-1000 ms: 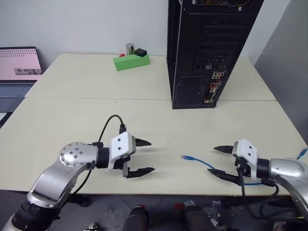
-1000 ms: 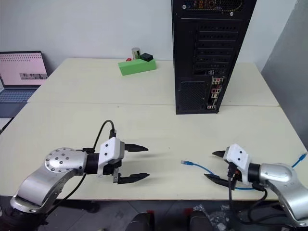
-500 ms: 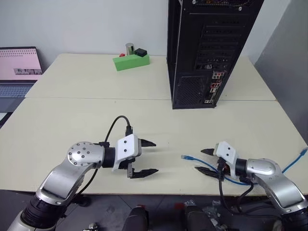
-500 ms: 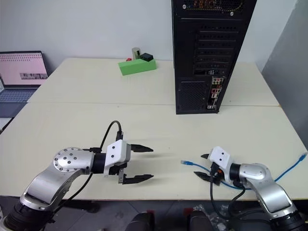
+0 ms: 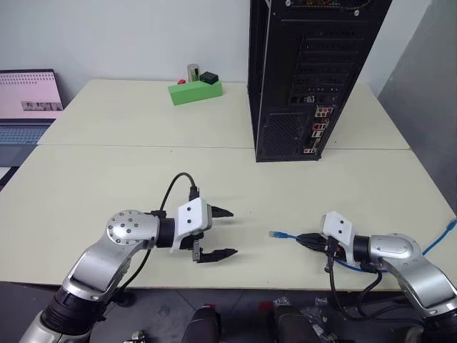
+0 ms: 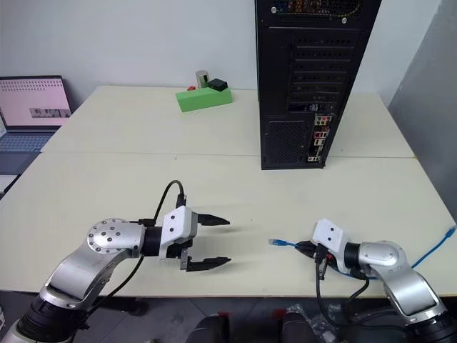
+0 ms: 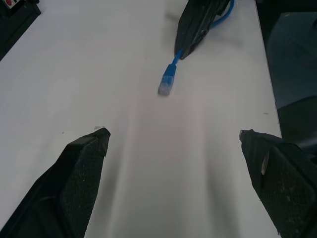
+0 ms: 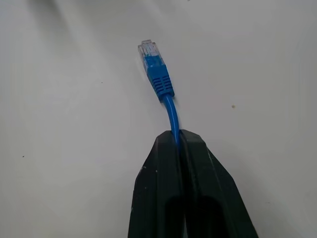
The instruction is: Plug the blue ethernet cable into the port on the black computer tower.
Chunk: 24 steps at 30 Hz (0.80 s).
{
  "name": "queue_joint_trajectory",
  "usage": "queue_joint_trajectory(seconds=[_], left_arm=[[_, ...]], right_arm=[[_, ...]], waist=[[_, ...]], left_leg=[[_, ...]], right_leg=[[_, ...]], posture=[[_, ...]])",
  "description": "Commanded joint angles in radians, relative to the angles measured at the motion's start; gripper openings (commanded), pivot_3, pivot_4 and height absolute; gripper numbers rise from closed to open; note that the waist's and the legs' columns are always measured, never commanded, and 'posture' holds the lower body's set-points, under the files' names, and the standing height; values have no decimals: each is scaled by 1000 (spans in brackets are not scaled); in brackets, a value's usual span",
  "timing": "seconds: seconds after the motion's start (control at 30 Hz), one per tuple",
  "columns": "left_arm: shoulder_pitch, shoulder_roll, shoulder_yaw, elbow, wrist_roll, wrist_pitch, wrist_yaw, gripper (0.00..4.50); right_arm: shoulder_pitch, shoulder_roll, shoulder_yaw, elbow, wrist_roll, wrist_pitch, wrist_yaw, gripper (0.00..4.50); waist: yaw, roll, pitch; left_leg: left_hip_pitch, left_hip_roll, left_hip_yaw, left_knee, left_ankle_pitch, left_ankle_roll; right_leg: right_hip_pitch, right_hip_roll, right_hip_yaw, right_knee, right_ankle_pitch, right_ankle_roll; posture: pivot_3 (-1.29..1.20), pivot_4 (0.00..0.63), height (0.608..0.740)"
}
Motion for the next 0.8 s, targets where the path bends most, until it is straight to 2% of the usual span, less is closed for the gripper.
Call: queue_joint_trajectory(seconds=[0.03, 0.23, 0.53, 0.67, 0.8], left_arm=[[-39, -25, -46, 35, 38, -48, -10, 4500], [-106, -94, -102, 109, 62, -59, -12, 4500], [-170, -152, -110, 164, 44, -10, -26, 4500], [-184, -163, -120, 182, 52, -17, -39, 3873], [-190, -167, -133, 195, 61, -25, -47, 2925]], right_arm=[[-46, -13, 2, -64, 16, 34, 25, 15], [-123, 9, 34, -137, 32, 98, 25, 15], [-158, 12, 58, -193, 37, 129, 24, 15], [-167, 12, 66, -195, 35, 129, 24, 0], [-177, 14, 73, -196, 39, 135, 25, 0]], waist=[[-1, 0, 0], [-1, 0, 0], [-2, 0, 0], [-1, 0, 0], [-1, 0, 0]], left_leg=[[0, 0, 0, 0, 0, 0], [0, 0, 0, 0, 0, 0], [0, 0, -1, 0, 0, 0], [0, 0, -1, 0, 0, 0], [-1, 0, -1, 0, 0, 0]], right_leg=[[0, 0, 0, 0, 0, 0], [0, 0, 0, 0, 0, 0], [0, 0, -1, 0, 0, 0], [0, 0, -1, 0, 0, 0], [0, 0, -1, 0, 0, 0]], posture=[[0, 150, 740], [0, 150, 740], [0, 150, 740], [0, 150, 740], [0, 150, 740]])
